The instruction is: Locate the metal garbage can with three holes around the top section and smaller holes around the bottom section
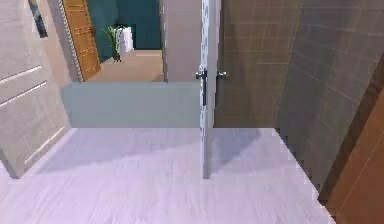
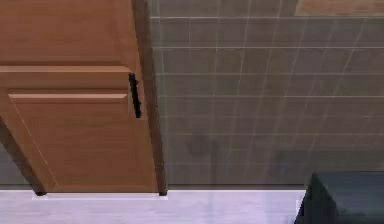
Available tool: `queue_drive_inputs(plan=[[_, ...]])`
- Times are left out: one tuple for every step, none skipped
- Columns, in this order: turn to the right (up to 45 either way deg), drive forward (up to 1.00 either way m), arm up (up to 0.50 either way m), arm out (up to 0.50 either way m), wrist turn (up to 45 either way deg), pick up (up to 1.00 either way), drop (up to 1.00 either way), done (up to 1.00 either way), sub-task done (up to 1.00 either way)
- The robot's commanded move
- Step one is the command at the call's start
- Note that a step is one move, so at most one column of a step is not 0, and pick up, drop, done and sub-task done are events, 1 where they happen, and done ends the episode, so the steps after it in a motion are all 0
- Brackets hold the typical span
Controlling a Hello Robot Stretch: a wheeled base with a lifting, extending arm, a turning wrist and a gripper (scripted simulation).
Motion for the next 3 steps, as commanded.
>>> queue_drive_inputs(plan=[[-45.0,0.0,0.0,0.0,0.0,0.0,0.0,0.0,0.0],[-39.0,0.0,0.0,0.0,0.0,0.0,0.0,0.0,0.0],[0.0,1.0,0.0,0.0,0.0,0.0,0.0,0.0,0.0]])
